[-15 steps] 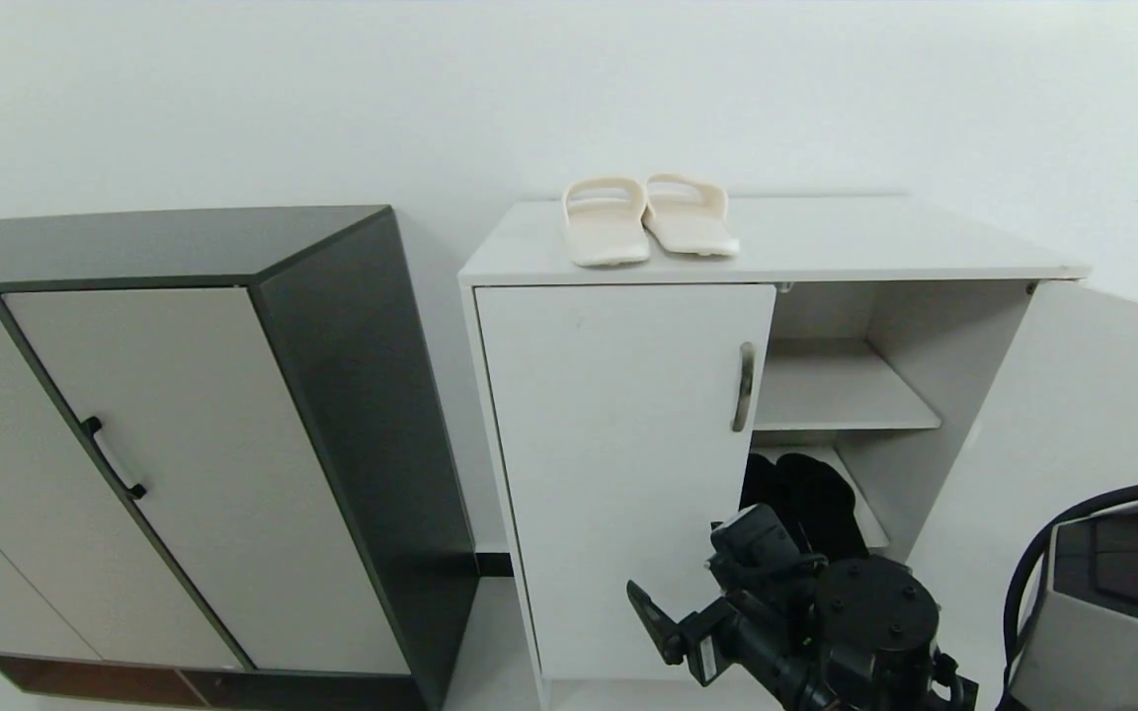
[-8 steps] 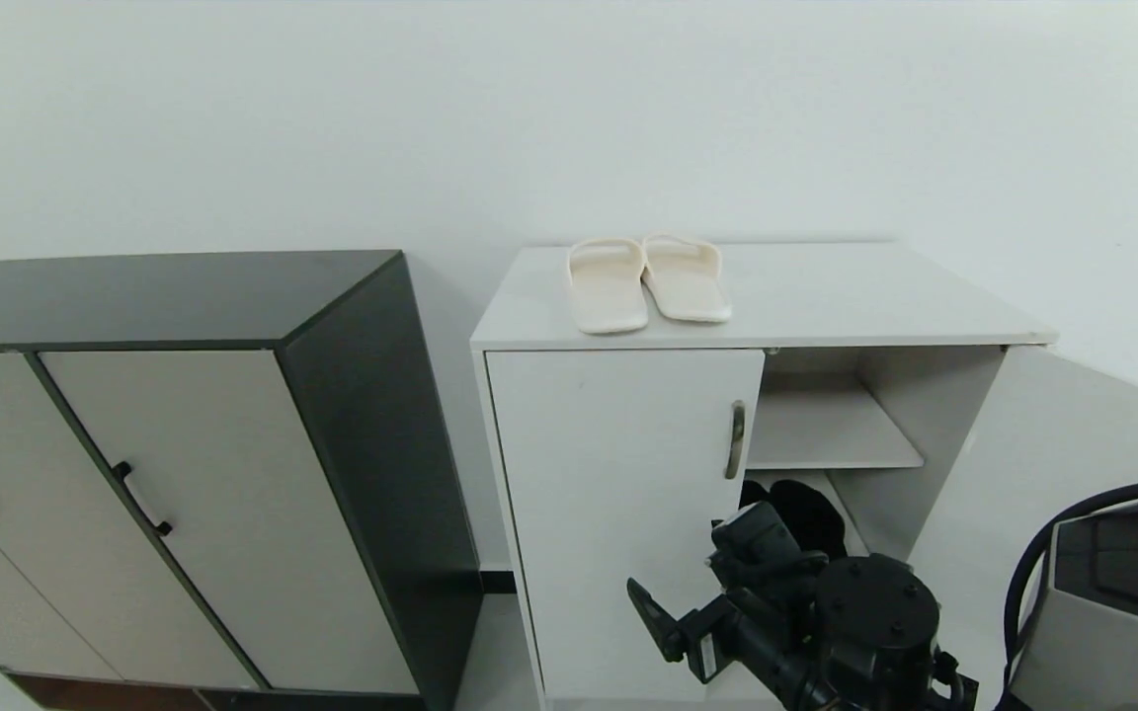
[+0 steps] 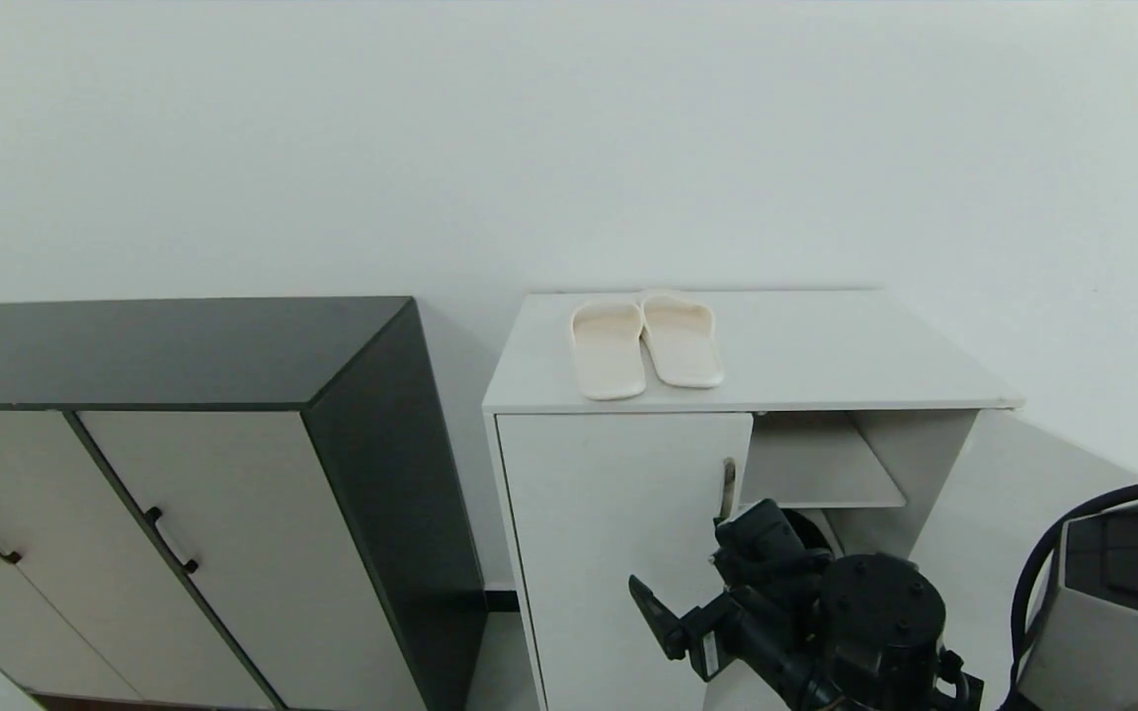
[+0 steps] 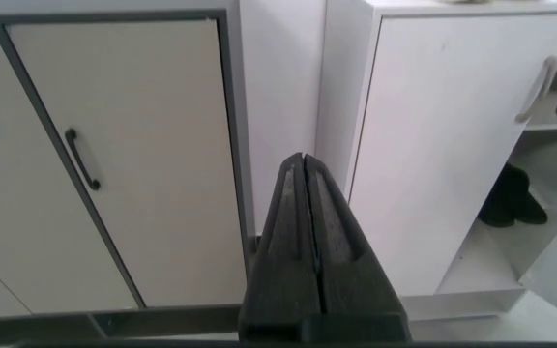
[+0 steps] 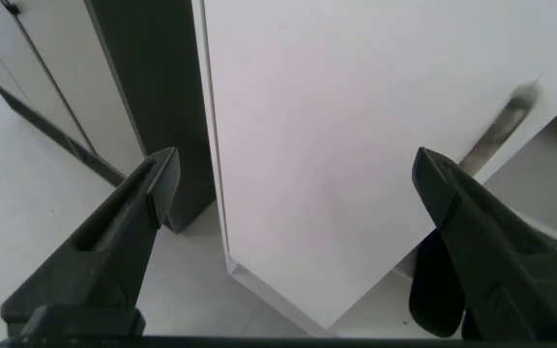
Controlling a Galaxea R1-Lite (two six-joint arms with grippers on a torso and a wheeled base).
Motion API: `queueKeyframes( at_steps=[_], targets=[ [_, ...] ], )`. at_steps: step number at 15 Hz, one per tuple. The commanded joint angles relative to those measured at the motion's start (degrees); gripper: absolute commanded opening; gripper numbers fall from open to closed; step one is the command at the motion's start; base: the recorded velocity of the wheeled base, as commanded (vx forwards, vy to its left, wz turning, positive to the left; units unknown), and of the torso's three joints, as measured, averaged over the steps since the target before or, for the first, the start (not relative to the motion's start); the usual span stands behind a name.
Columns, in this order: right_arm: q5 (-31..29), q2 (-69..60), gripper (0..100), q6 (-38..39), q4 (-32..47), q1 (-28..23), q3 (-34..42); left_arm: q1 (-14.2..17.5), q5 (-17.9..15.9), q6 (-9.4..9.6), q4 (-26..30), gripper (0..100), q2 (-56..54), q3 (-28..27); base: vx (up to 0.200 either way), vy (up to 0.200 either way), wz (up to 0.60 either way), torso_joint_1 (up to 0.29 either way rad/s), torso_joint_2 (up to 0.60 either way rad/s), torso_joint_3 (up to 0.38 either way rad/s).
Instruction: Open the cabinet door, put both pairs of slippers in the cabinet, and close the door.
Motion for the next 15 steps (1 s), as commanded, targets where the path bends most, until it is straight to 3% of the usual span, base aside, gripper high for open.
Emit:
queueKeyframes(
  at_steps=[1, 8, 15],
  targets=[
    [-0.01, -0.23, 100, 0.01, 0.01, 0.02, 0.12, 0.01, -0.01, 0.0, -0.01, 0, 0.09, 0.0, 0.0, 0.0, 0.0, 0.232, -0.54, -0.31],
    [-0.01, 0.03, 100, 0.01, 0.1, 0.02, 0.03, 0.01, -0.01, 0.09, -0.01, 0, 0.09, 0.0, 0.0, 0.0, 0.0, 0.253, -0.58, -0.326],
    [-0.01, 0.3, 100, 0.1, 0.01, -0.07, 0.12, 0.01, -0.01, 0.09, -0.01, 0, 0.09, 0.0, 0.0, 0.0, 0.0, 0.189, -0.41, -0.224]
  ],
)
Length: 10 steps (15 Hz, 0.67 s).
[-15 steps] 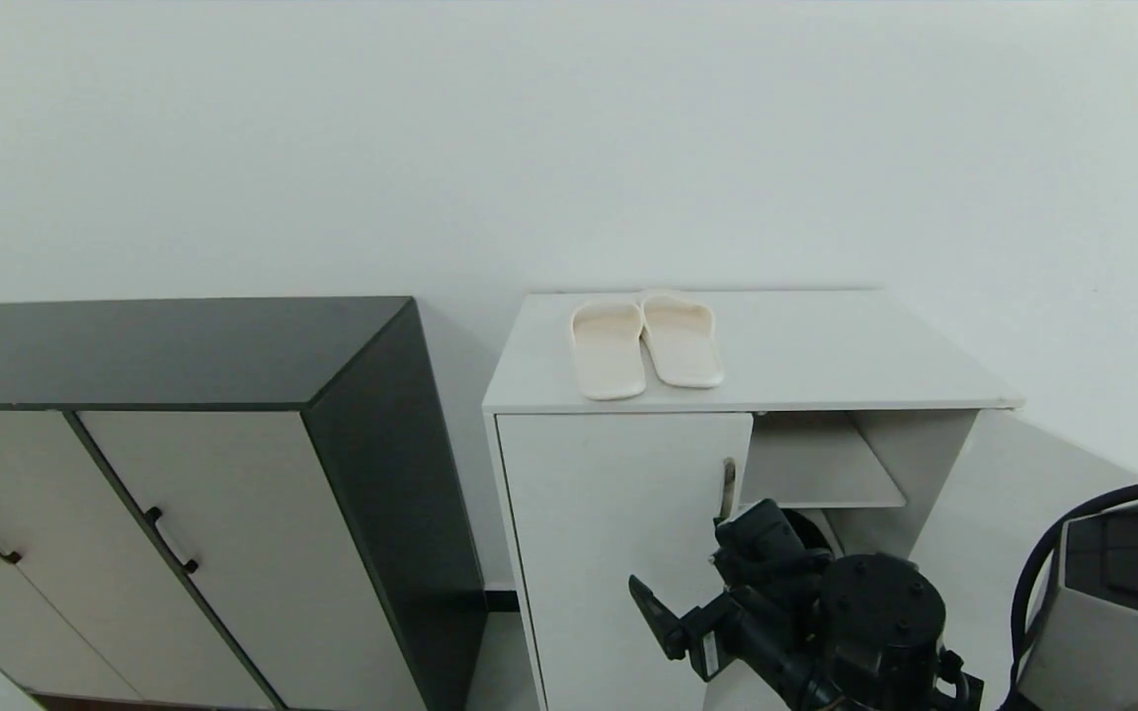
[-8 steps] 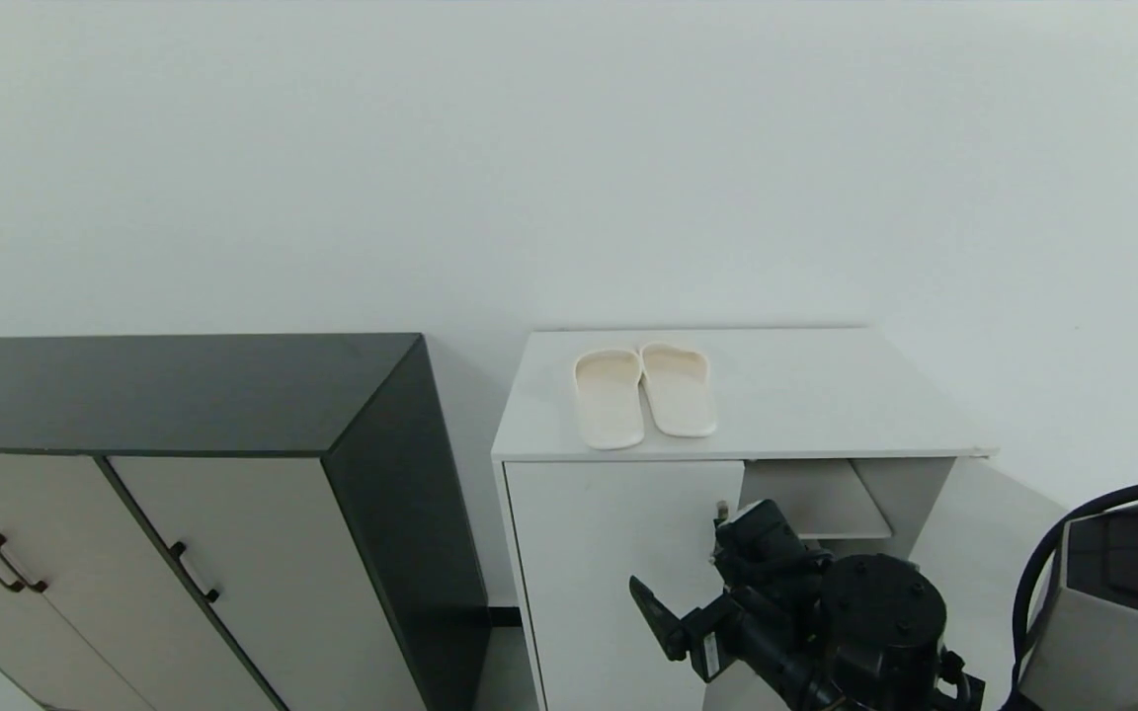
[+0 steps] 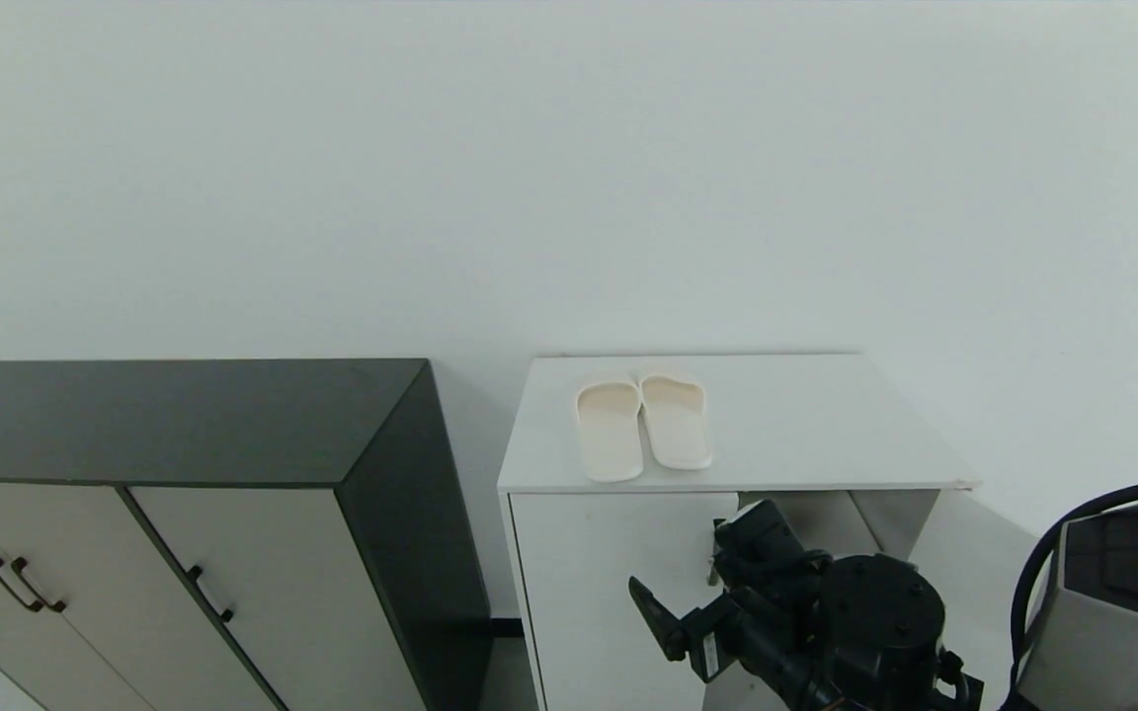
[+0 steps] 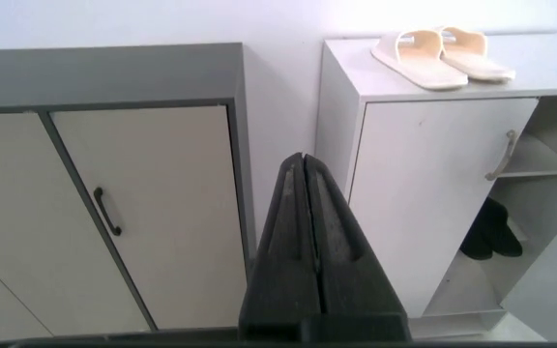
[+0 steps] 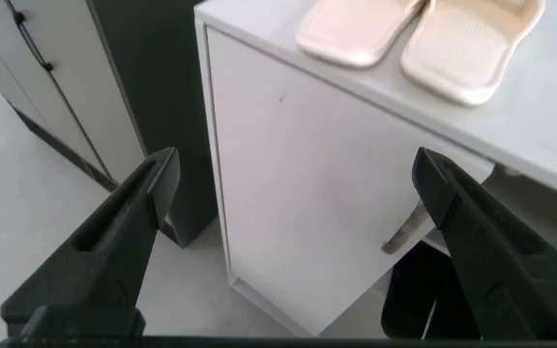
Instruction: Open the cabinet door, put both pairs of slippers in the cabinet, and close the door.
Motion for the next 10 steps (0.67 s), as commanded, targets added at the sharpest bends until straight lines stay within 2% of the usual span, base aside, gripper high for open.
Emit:
queueKeyframes(
  at_steps=[1, 4, 6, 7, 8, 9, 10],
  targets=[
    [0.02, 0.12, 100, -0.04, -0.05, -0.11, 0.16, 0.01, -0.01, 0.0, 0.01, 0, 0.09, 0.0, 0.0, 0.0, 0.0, 0.178, -0.35, -0.198],
    [0.02, 0.3, 100, -0.39, -0.58, -0.11, 0.25, 0.01, 0.08, -0.09, 0.01, 0, 0.09, 0.0, 0.0, 0.0, 0.0, 0.173, -0.35, -0.186],
    [-0.16, 0.21, 100, -1.44, -0.32, -0.11, -0.46, 0.01, 0.08, 0.0, 0.01, 0, 0.09, 0.0, 0.0, 0.0, 0.0, 0.039, -0.07, -0.037],
    [-2.62, -0.32, 100, -1.53, 3.2, -0.02, -4.32, 0.01, 0.08, 0.0, 0.01, 0, 0.09, 0.0, 0.0, 0.0, 0.0, 0.0, 0.0, 0.0],
    [-3.24, -0.4, 100, -1.53, 3.99, -0.02, -4.85, 0.01, 0.08, 0.0, 0.01, 0, 0.09, 0.0, 0.0, 0.0, 0.0, 0.0, 0.0, 0.0],
    [-8.42, -4.27, 100, -1.09, 16.12, 0.15, -11.09, 0.01, -0.01, 0.0, 0.01, 0, 0.09, 0.0, 0.0, 0.0, 0.0, 0.0, 0.0, 0.0],
    [-9.56, -6.56, 100, 0.32, 23.68, 0.42, -14.52, 0.01, -0.01, 0.0, 0.01, 0, 0.09, 0.0, 0.0, 0.0, 0.0, 0.0, 0.0, 0.0]
  ],
)
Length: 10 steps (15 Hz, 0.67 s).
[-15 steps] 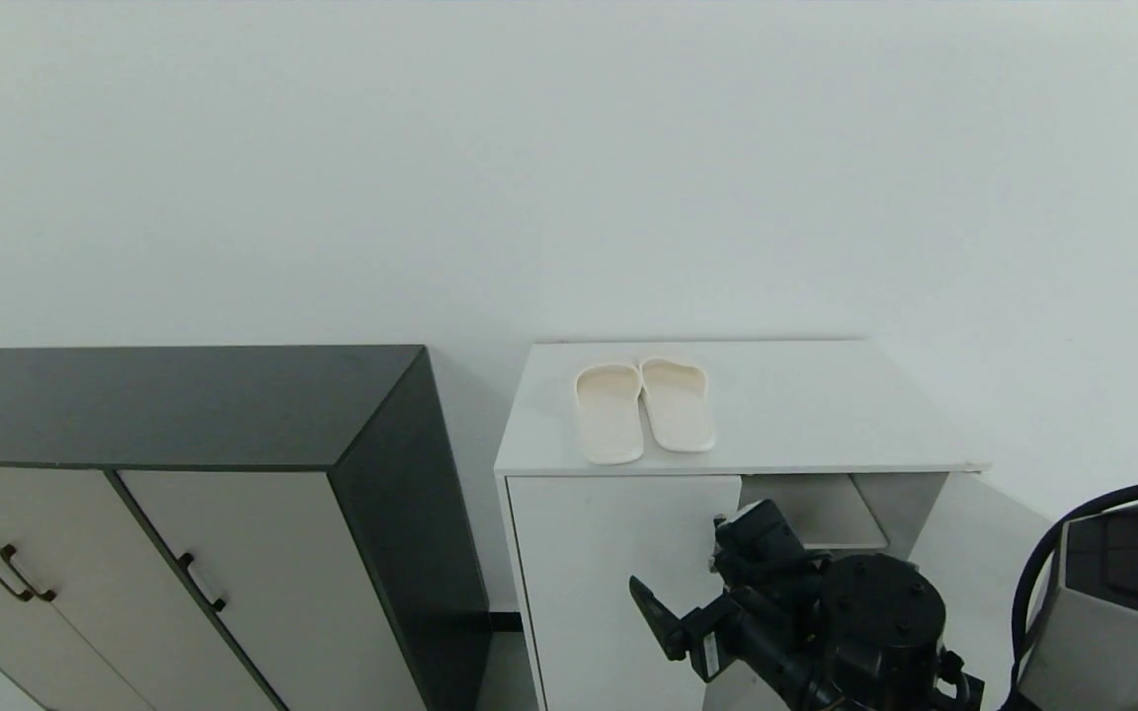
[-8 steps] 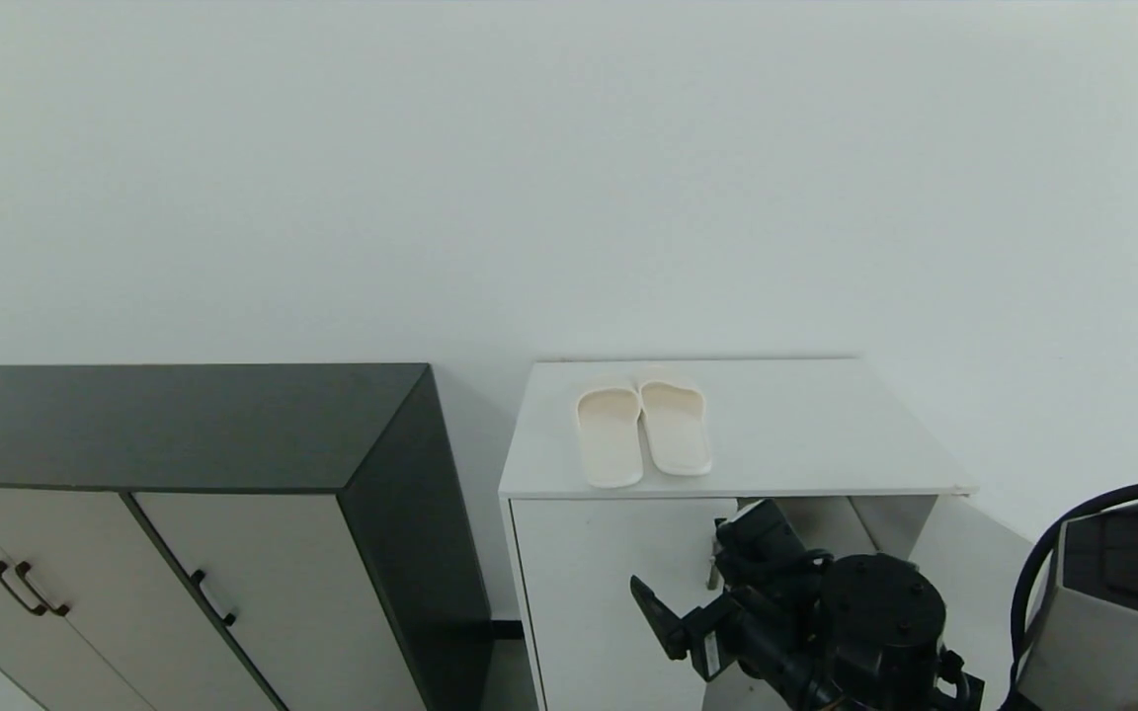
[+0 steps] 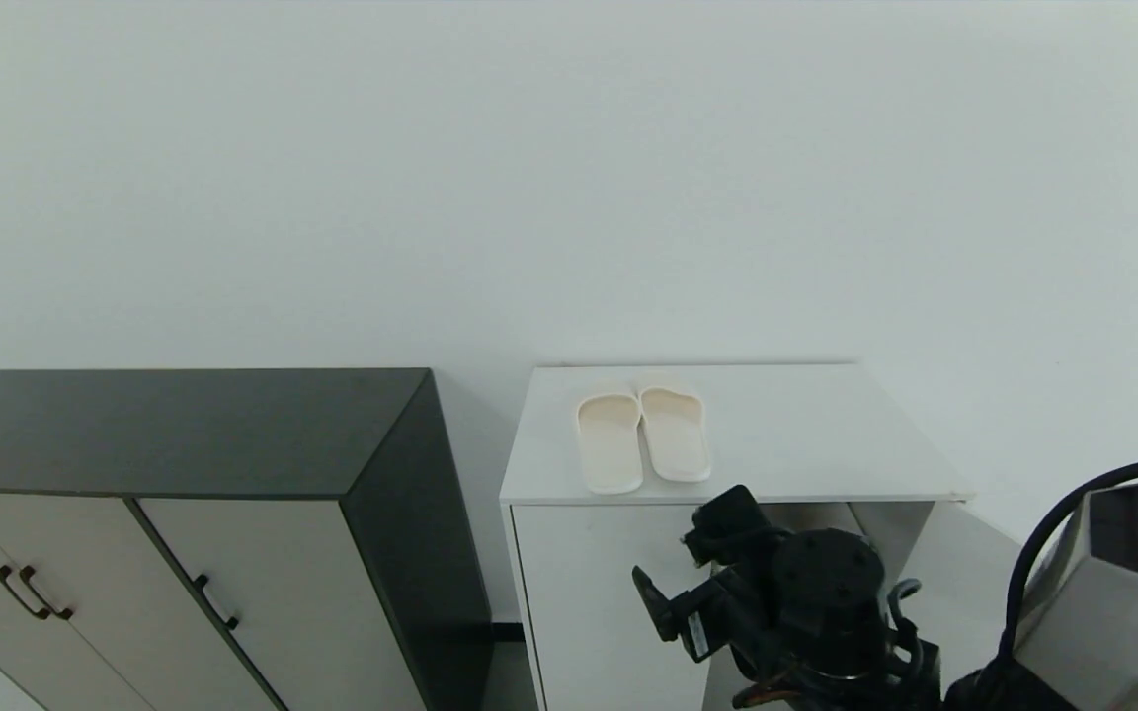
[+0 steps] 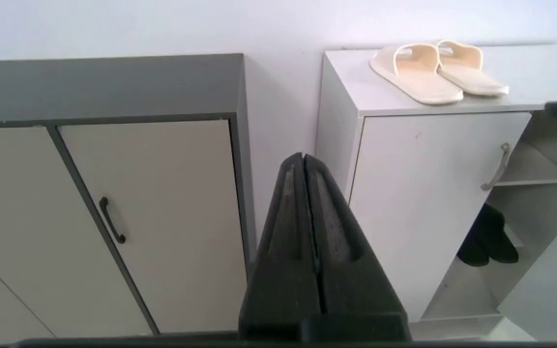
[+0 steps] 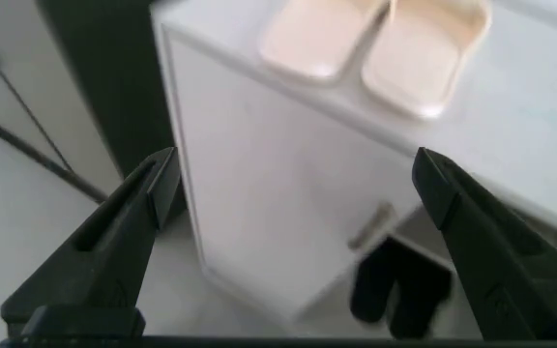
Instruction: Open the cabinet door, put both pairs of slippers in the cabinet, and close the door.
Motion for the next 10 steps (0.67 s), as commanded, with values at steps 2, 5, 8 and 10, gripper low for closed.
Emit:
queueKeyframes(
  at_steps=[2, 5, 8, 10],
  targets=[
    [-8.36, -6.08, 100, 6.6, 20.03, 1.45, -14.8, 0.01, 0.03, 0.0, -0.01, 0, 0.01, 0.0, 0.0, 0.0, 0.0, 0.0, 0.0, 0.0],
    [-14.16, -5.2, 100, 11.34, 30.4, 1.62, -21.48, 0.01, 0.03, 0.0, -0.01, 0, 0.01, 0.0, 0.0, 0.0, 0.0, 0.0, 0.0, 0.0],
    [-14.6, -3.09, 100, 13.8, 32.95, 1.62, -22.88, 0.01, -0.06, 0.35, -0.01, 0, 0.01, 0.0, 0.0, 0.0, 0.0, 0.0, 0.0, 0.0],
    [-14.6, -0.54, 100, 14.95, 32.86, 1.54, -23.94, 0.01, -0.06, 0.35, -0.01, 0, 0.01, 0.0, 0.0, 0.0, 0.0, 0.0, 0.0, 0.0]
  ],
)
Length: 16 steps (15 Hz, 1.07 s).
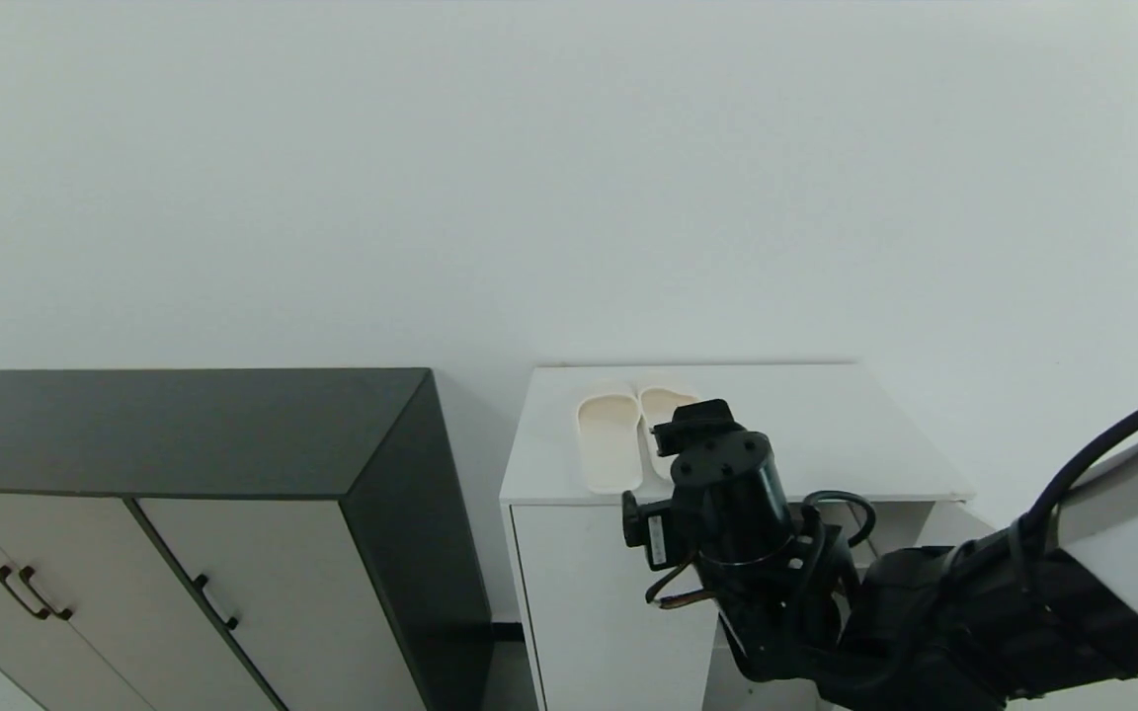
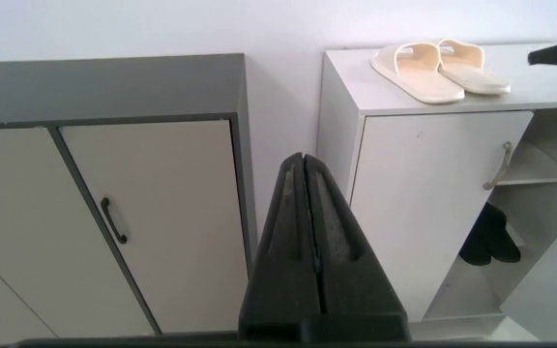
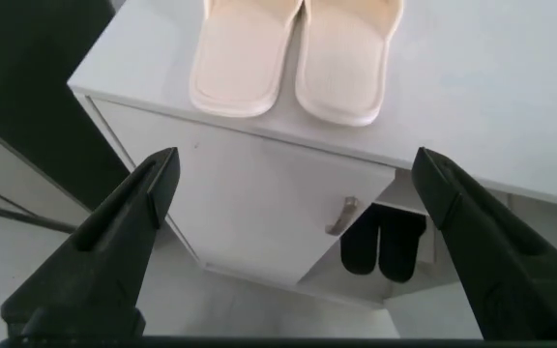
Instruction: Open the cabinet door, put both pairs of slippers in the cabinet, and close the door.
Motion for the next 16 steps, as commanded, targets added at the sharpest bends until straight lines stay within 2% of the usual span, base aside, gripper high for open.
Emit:
queueKeyframes(
  at_steps=[1, 10, 16],
  targets=[
    [0.02, 3.37, 100, 0.61, -0.18, -0.04, -1.08, 0.01, 0.08, -0.14, -0.01, 0, -0.01, 0.0, 0.2, 0.0, 0.0, 0.002, 0.0, 0.002],
    [0.54, 7.41, 100, 3.68, -1.33, -0.56, -2.39, 0.01, 0.08, -0.32, -0.01, 0, -0.01, 0.0, 0.2, 0.0, 0.0, 0.004, 0.0, 0.001],
    [4.5, 11.89, 100, 4.04, -6.07, -3.55, -3.98, 0.01, 0.08, -0.4, -0.01, 0, -0.01, 0.0, 0.0, 0.0, 0.0, 0.0, 0.0, 0.0]
  ],
)
